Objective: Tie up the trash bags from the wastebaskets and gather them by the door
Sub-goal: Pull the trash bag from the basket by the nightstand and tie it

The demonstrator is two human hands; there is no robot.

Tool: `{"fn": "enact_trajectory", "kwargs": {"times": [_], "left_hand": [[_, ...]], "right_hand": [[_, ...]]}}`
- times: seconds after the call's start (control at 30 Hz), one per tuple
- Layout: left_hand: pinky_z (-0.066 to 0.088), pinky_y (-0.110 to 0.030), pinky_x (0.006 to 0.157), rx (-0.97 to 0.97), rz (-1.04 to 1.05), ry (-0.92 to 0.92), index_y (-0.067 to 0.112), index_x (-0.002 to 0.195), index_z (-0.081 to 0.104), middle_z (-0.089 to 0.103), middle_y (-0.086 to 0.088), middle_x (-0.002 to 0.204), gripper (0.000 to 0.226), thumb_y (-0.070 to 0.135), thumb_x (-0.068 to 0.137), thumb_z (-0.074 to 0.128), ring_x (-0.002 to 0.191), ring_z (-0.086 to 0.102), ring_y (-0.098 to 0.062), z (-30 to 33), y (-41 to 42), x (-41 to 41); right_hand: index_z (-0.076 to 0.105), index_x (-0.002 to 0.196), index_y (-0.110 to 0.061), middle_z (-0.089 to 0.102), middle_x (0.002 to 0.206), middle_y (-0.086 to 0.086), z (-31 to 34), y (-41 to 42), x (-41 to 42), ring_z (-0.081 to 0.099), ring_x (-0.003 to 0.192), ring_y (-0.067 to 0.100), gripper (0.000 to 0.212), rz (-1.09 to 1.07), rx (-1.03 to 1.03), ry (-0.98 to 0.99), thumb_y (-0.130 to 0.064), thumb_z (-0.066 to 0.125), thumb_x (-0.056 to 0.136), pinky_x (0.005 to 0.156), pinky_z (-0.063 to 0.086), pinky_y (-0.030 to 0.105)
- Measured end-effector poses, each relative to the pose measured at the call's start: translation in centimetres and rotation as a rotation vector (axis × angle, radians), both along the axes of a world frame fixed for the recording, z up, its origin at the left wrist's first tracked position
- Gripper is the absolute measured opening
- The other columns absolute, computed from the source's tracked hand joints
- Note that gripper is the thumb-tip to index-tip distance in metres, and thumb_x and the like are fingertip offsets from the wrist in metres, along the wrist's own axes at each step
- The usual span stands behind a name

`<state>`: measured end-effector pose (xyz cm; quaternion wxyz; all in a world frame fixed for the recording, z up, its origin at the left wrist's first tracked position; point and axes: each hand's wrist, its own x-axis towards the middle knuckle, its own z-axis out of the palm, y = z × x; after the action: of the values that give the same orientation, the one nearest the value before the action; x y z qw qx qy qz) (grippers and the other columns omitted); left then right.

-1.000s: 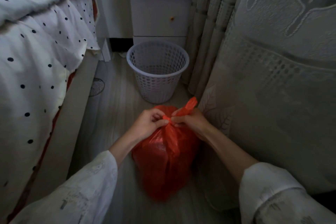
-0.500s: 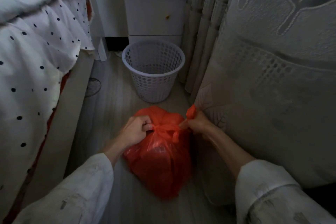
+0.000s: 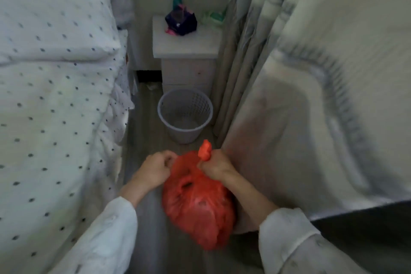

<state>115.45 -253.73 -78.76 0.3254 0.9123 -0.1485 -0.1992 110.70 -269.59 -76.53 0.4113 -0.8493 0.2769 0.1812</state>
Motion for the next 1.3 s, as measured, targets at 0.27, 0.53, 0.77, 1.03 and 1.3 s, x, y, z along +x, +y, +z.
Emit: {"fn": "enact_trajectory", "kwargs": {"times": [0.27,0.53,0.77,1.03,1.3], "left_hand": [[0.05,-0.034,0.093,-0.152,-0.031,0.024,0.015,0.104,0.065,0.069,-0.007,0.107,0.02,0.015,0.09,0.051,0.092,0.064,-0.017,27.1,0.9,-4.7],[0.045,-0.019,0.082,-0.18,-0.372,0.001,0.017,0.106,0.064,0.069,-0.002,0.1,0.021,0.017,0.089,0.052,0.09,0.065,-0.014,44.0,-0.7,-10.7],[0.037,0.002,0.068,-0.19,-0.915,-0.03,0.019,0.103,0.065,0.063,0.016,0.086,0.018,0.018,0.089,0.053,0.071,0.055,0.018,49.6,-6.1,-19.3],[0.038,0.001,0.071,-0.119,-1.512,-0.063,0.021,0.106,0.064,0.057,0.024,0.078,0.021,0.024,0.091,0.049,0.074,0.051,0.022,51.7,-12.4,-37.6],[0.047,-0.01,0.072,-0.187,-1.972,-0.037,0.026,0.099,0.062,0.065,0.016,0.082,0.016,0.023,0.092,0.048,0.077,0.063,0.001,54.1,-13.6,-63.5]], "right_hand": [[0.064,0.067,-0.01,0.059,0.069,0.01,27.2,0.6,-6.2,0.054,0.063,0.017,0.017,-0.017,0.076,-0.005,-0.016,0.061,0.081,0.071,0.046,0.036],[0.061,0.072,-0.007,0.064,0.075,0.009,42.8,0.2,-17.7,0.057,0.07,0.014,0.016,-0.152,0.082,-0.117,-0.02,0.068,0.076,0.072,0.05,0.035],[0.064,0.075,0.001,0.051,0.053,0.0,47.9,0.1,-31.2,0.048,0.047,0.008,0.006,-0.444,0.135,-0.287,-0.004,0.063,0.078,0.052,0.042,0.025],[0.055,0.053,-0.022,0.053,0.052,-0.011,49.1,3.9,-52.5,0.047,0.052,0.003,0.027,-0.916,0.059,-0.292,-0.006,0.061,0.075,0.061,0.043,0.025],[0.061,0.06,-0.017,0.06,0.066,-0.001,51.0,12.4,-77.0,0.055,0.066,0.011,0.013,-1.487,-0.117,-0.34,-0.013,0.061,0.072,0.071,0.049,0.034]]}}
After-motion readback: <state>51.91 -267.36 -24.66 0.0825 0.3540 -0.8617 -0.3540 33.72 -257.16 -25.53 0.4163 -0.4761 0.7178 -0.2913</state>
